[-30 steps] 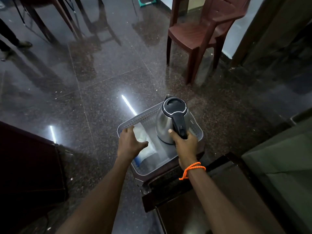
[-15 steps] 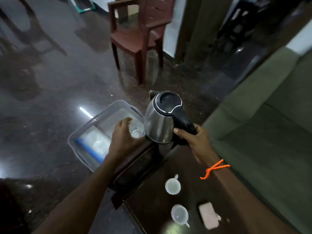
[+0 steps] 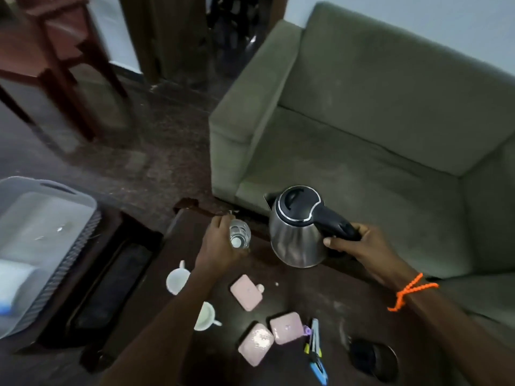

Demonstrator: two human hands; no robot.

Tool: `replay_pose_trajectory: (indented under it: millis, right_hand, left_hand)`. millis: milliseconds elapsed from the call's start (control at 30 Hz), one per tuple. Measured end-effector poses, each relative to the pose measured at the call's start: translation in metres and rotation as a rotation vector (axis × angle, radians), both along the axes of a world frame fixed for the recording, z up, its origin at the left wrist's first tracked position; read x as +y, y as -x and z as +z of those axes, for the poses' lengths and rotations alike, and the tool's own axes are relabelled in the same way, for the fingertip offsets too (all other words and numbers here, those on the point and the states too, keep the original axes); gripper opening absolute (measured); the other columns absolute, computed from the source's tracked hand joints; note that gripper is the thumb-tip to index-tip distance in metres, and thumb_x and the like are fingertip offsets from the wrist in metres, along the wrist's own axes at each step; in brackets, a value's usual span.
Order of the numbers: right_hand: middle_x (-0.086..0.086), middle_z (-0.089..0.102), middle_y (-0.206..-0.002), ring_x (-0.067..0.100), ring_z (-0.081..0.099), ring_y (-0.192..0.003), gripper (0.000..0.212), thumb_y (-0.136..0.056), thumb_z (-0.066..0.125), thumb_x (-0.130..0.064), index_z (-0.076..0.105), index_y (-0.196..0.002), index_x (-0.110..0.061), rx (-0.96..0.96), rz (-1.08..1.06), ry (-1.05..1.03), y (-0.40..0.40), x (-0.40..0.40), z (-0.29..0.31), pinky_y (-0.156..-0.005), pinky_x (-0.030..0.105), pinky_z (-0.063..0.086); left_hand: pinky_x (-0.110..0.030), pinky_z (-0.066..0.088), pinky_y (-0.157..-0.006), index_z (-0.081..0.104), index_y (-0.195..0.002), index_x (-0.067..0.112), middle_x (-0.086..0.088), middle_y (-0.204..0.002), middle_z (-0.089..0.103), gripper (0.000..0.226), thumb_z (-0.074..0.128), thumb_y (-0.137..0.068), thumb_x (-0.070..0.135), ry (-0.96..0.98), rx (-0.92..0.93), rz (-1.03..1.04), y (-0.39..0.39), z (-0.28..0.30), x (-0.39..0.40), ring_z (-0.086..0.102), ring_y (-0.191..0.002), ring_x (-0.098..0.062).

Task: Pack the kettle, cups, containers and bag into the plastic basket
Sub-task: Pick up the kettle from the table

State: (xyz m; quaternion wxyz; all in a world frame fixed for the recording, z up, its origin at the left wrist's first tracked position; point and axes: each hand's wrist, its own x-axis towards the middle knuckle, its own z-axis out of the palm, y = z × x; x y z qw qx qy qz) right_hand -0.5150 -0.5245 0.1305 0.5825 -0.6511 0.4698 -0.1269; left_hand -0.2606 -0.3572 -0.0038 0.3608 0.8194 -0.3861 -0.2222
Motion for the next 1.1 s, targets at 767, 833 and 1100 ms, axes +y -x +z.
replay_pose_trajectory:
  millis: [767,833,1100]
  right_hand:
    - [-0.004,0.059,-0.061,0.008,0.053,-0.059,0.029,-0.067,0.089,-0.022,0.071,-0.079,-0.003,0.383,0.241,0.036,0.125,-0.039,-0.091,-0.061,0.035,0.041]
    - [-0.005,0.061,-0.059,0.007,0.054,-0.057,0.024,-0.067,0.089,-0.021,0.072,-0.078,-0.006,0.424,0.241,0.046,0.119,-0.040,-0.088,-0.060,0.035,0.043]
    - [-0.005,0.059,-0.055,0.005,0.053,-0.052,0.025,-0.065,0.084,-0.029,0.071,-0.072,-0.009,0.570,0.294,0.174,0.092,-0.040,-0.071,-0.055,0.029,0.042]
  left_hand:
    - [-0.038,0.043,-0.104,0.040,-0.146,0.015,-0.007,-0.130,0.046,0.111,0.094,-0.051,0.037,-0.134,0.031,-0.238,0.125,-0.122,-0.072,0.046,-0.117,-0.028]
    - [-0.042,0.041,-0.108,0.035,-0.151,0.011,-0.010,-0.133,0.046,0.122,0.096,-0.048,0.038,-0.148,0.032,-0.241,0.115,-0.121,-0.064,0.046,-0.120,-0.031]
    - [-0.040,0.041,-0.105,0.035,-0.153,0.018,-0.006,-0.137,0.049,0.124,0.092,-0.048,0.046,-0.249,-0.141,-0.280,0.073,-0.115,-0.024,0.046,-0.124,-0.030]
